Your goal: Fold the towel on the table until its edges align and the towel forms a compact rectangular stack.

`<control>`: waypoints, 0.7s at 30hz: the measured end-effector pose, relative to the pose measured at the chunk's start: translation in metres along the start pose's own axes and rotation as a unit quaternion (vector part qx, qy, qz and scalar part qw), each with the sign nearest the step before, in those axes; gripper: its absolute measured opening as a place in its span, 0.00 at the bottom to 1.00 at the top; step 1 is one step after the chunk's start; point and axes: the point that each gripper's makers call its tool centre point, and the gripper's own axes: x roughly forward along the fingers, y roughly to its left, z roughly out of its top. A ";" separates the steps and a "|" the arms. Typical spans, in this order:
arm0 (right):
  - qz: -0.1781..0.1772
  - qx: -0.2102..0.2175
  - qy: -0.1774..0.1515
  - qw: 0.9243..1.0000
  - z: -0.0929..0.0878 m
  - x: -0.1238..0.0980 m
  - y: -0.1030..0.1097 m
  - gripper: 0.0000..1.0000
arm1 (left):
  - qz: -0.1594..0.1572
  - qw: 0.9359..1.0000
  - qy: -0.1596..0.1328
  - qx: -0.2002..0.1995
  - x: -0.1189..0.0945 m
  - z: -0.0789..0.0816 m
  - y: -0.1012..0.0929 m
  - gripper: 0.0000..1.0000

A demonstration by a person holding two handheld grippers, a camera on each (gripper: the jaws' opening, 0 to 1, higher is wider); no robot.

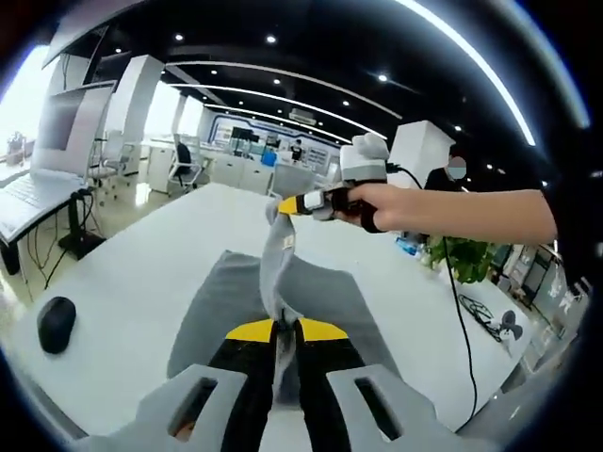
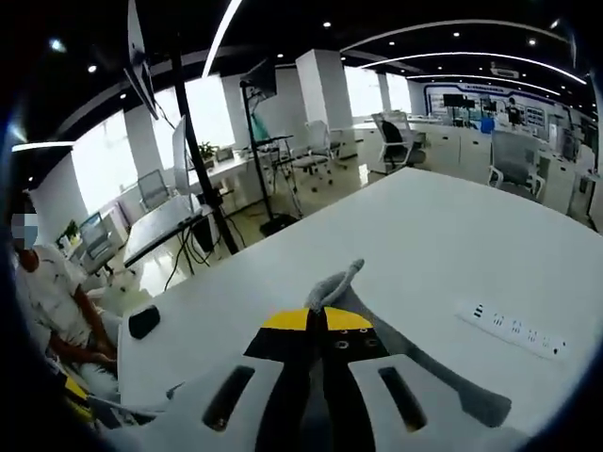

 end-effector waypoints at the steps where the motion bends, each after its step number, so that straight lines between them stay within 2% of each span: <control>1: -0.002 0.003 0.001 1.000 -0.002 0.004 0.000 0.01 | 0.003 1.000 0.001 -0.003 0.002 -0.002 0.004 0.08; 13: -0.009 0.016 0.017 1.000 -0.025 0.042 0.004 0.01 | 0.025 0.999 0.019 -0.019 0.012 -0.023 0.042 0.09; 21: -0.010 0.043 0.027 0.999 -0.042 0.064 0.003 0.01 | 0.045 0.998 0.033 -0.033 0.019 -0.038 0.067 0.09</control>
